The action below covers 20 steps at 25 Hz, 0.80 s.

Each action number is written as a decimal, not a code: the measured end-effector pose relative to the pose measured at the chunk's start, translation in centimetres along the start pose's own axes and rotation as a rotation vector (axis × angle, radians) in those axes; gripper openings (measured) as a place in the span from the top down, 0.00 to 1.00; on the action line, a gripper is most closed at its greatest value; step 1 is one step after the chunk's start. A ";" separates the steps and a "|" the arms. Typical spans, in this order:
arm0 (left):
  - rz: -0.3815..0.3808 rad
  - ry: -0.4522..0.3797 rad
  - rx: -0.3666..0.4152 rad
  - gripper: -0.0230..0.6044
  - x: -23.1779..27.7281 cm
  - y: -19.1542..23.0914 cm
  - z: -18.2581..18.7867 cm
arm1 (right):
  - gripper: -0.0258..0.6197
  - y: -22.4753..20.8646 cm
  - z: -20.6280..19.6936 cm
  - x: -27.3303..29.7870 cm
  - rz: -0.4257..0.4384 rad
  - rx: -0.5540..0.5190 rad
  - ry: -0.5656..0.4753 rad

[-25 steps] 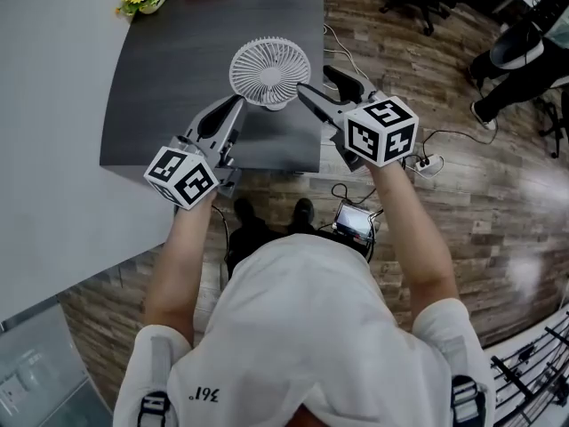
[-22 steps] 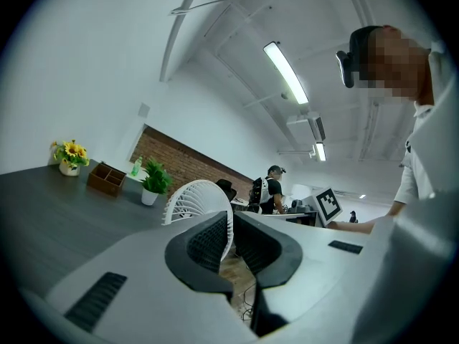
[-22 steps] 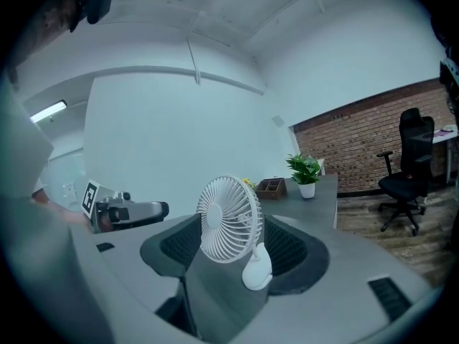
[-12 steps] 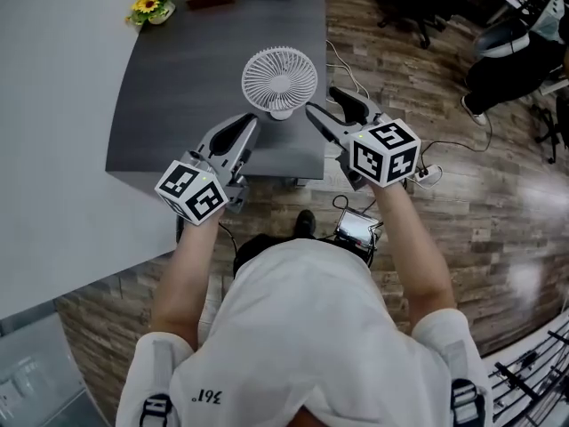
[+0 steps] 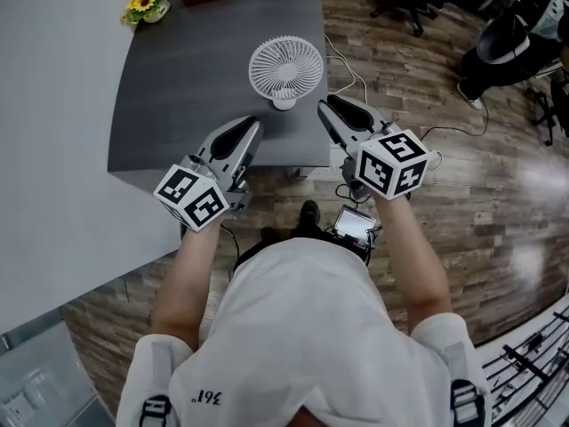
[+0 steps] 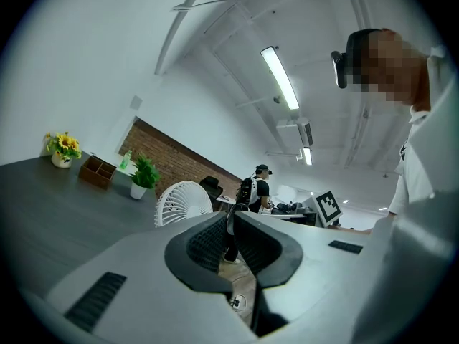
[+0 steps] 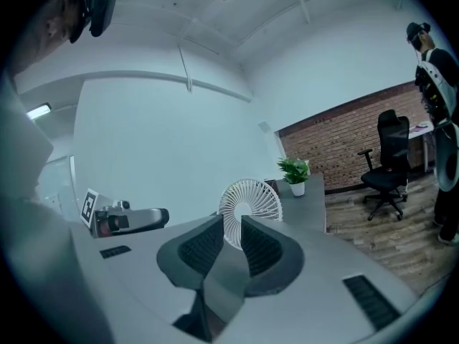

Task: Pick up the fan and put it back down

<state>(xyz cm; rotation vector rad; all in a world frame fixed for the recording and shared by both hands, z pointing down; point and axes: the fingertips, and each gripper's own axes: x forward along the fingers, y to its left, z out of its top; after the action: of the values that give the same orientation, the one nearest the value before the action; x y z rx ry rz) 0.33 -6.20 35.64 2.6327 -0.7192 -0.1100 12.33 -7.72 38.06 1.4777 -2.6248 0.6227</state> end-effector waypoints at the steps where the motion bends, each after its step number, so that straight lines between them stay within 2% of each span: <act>1: -0.006 0.003 -0.002 0.91 -0.2 -0.2 0.0 | 0.84 0.2 0.1 -0.3 -0.004 0.003 -0.007; 5: -0.033 0.011 0.003 0.91 -0.8 -1.1 0.1 | 0.89 1.4 0.5 -1.3 -0.007 0.007 -0.029; 13: -0.060 0.045 0.009 0.91 -2.1 -1.6 0.2 | 0.92 3.2 0.5 -1.7 -0.018 -0.007 -0.032; 20: -0.088 0.036 -0.011 0.92 -4.0 -2.8 1.4 | 0.94 5.1 1.0 -2.9 -0.021 -0.020 -0.032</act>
<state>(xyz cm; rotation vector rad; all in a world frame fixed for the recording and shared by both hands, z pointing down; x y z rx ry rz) -2.07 -2.44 33.10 2.6496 -0.5888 -0.0914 9.80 -3.38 34.82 1.5199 -2.6277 0.5742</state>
